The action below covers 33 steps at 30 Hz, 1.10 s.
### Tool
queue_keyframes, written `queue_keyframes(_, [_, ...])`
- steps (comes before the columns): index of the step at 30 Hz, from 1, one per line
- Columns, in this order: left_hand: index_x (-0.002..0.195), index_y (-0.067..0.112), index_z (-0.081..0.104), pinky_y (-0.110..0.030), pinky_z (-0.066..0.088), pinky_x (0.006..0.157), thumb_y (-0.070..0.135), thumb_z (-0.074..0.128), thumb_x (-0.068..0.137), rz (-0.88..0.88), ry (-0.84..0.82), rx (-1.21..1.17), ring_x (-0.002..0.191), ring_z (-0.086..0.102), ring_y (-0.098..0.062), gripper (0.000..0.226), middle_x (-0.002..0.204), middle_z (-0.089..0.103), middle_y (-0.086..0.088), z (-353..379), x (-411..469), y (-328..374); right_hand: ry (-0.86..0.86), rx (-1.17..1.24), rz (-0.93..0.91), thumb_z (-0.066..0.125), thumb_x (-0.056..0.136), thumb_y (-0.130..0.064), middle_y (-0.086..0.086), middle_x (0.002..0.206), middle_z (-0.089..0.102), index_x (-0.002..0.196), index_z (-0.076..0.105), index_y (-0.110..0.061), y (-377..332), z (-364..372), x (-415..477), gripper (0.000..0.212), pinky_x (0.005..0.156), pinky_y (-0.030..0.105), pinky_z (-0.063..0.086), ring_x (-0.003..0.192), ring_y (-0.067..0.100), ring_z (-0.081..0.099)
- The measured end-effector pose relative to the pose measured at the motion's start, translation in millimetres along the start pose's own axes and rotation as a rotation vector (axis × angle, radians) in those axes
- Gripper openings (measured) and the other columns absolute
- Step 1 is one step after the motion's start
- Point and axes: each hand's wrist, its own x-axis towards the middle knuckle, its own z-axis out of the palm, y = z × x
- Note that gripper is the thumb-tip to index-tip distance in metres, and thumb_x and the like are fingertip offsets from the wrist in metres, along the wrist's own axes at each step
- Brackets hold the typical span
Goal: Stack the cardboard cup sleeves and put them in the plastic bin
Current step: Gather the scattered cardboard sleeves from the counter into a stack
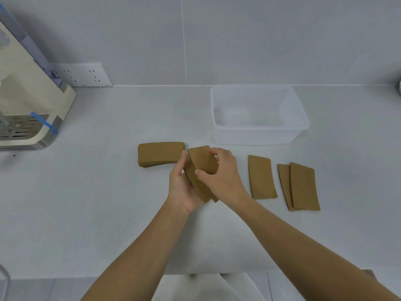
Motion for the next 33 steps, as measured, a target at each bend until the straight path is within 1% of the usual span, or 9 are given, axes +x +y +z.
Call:
queue_keyframes(2, [0.116,0.019,0.066,-0.043,0.034,0.108,0.057,0.061,0.073,-0.015,-0.018,-0.011,0.128,0.049,-0.028,0.057,0.129,0.057,-0.005,-0.1,0.3,-2.5,0.010,-0.010,-0.006,0.066,0.075,-0.022,-0.002,0.128,0.044,0.125,0.046,-0.019,0.0,4.3,-1.7,0.054,0.106,0.040,0.036,0.121,0.014,0.038])
queue_keyframes(4, [0.115,0.021,0.066,-0.044,0.033,0.108,0.055,0.064,0.069,-0.029,-0.037,-0.016,0.130,0.047,-0.028,0.056,0.129,0.056,-0.004,0.0,1.3,-5.8,0.018,-0.030,-0.003,0.067,0.076,-0.022,-0.002,0.127,0.044,0.124,0.047,-0.019,1.0,7.4,-3.6,0.053,0.105,0.039,0.037,0.120,0.013,0.038])
queue_keyframes(7, [0.095,0.017,0.073,-0.043,0.042,0.099,0.053,0.064,0.069,-0.022,-0.036,0.019,0.117,0.058,-0.031,0.045,0.111,0.067,-0.006,2.1,1.4,-10.3,0.034,-0.089,-0.009,0.067,0.076,-0.025,-0.001,0.125,0.046,0.122,0.050,-0.018,5.2,10.3,-4.8,0.050,0.104,0.038,0.036,0.118,0.014,0.039])
queue_keyframes(9, [0.090,0.015,0.073,-0.042,0.047,0.091,0.052,0.062,0.071,-0.027,-0.023,0.045,0.106,0.062,-0.030,0.043,0.100,0.070,-0.007,4.6,1.3,-12.8,0.038,-0.115,0.003,0.067,0.076,-0.028,0.000,0.125,0.047,0.121,0.051,-0.017,8.7,10.6,-4.8,0.049,0.104,0.038,0.036,0.118,0.015,0.039])
queue_keyframes(16, [0.096,0.013,0.068,-0.042,0.046,0.092,0.053,0.054,0.081,-0.089,0.006,0.046,0.104,0.061,-0.029,0.045,0.100,0.069,-0.009,6.4,7.0,-19.9,-0.047,-0.188,0.064,0.061,0.080,-0.039,0.000,0.119,0.051,0.114,0.054,-0.014,17.3,-5.1,-4.3,0.043,0.102,0.037,0.037,0.113,0.017,0.044])
queue_keyframes(20, [0.095,0.014,0.064,-0.042,0.049,0.087,0.050,0.058,0.079,-0.069,0.018,0.057,0.098,0.062,-0.028,0.040,0.099,0.068,-0.009,8.4,11.6,-21.9,0.105,-0.123,0.094,0.058,0.085,-0.036,0.002,0.109,0.056,0.104,0.060,-0.011,25.8,-27.9,0.0,0.031,0.092,0.031,0.044,0.105,0.018,0.054])
queue_keyframes(23, [0.101,0.012,0.061,-0.043,0.046,0.093,0.046,0.061,0.079,-0.050,0.035,0.027,0.103,0.062,-0.028,0.041,0.101,0.069,-0.012,7.8,16.3,-24.8,0.205,-0.266,0.136,0.055,0.088,-0.034,0.007,0.120,0.055,0.119,0.053,-0.009,40.4,-45.2,2.6,0.040,0.093,0.030,0.039,0.112,0.021,0.049])
queue_keyframes(26, [0.104,0.011,0.062,-0.043,0.050,0.088,0.044,0.061,0.080,-0.033,0.065,-0.001,0.100,0.066,-0.027,0.041,0.105,0.071,-0.013,8.2,19.2,-29.7,0.269,-0.418,0.209,0.053,0.089,-0.036,0.014,0.126,0.051,0.124,0.046,-0.003,57.0,-54.0,-0.6,0.049,0.100,0.035,0.037,0.117,0.028,0.046])
queue_keyframes(33, [0.107,0.011,0.061,-0.043,0.050,0.088,0.044,0.059,0.082,-0.026,0.086,-0.028,0.100,0.065,-0.027,0.041,0.104,0.071,-0.014,17.5,22.8,-45.5,0.311,-0.546,0.343,0.056,0.084,-0.049,0.013,0.145,0.036,0.139,0.026,-0.005,86.6,-47.9,-18.6,0.076,0.109,0.038,0.024,0.135,0.029,0.031])
